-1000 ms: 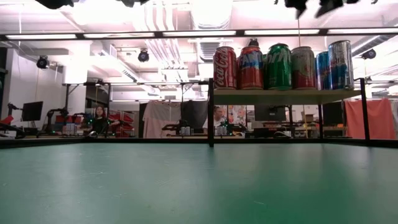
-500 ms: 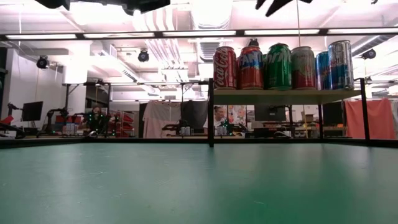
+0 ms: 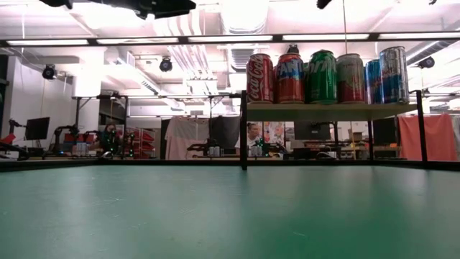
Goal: Place canned beverage on shelf
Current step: Put the blue soda can on the shelf aligned with the other blue soda cans
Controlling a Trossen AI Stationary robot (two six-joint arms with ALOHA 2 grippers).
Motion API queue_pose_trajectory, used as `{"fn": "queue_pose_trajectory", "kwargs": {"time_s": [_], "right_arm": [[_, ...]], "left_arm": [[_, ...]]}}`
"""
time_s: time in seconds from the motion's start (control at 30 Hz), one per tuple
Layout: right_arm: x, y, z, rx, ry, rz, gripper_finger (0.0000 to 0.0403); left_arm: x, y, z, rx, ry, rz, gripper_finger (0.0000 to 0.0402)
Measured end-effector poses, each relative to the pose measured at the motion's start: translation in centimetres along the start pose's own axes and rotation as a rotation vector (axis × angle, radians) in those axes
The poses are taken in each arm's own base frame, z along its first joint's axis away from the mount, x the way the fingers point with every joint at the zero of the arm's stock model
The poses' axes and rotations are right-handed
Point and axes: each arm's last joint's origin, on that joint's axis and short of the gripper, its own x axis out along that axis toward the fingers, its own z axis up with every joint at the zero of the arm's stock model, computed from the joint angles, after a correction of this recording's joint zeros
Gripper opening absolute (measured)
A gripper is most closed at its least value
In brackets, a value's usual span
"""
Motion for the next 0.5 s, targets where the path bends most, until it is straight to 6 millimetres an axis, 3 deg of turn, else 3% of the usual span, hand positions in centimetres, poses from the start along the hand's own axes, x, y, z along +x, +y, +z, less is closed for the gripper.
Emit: {"fn": "queue_pose_trajectory", "kwargs": {"time_s": [0.23,0.5], "right_arm": [[-0.9,-3.2,-0.1,0.002,-0.024,-0.025,0.0012],[-0.6,-7.5,-1.3,0.082,-0.179,-0.218,0.0012]], "left_arm": [[-0.2,0.0,-0.1,0.015,0.022,-0.006,0.0347],[-0.2,0.0,-0.2,0.016,0.023,-0.006,0.0347]]}}
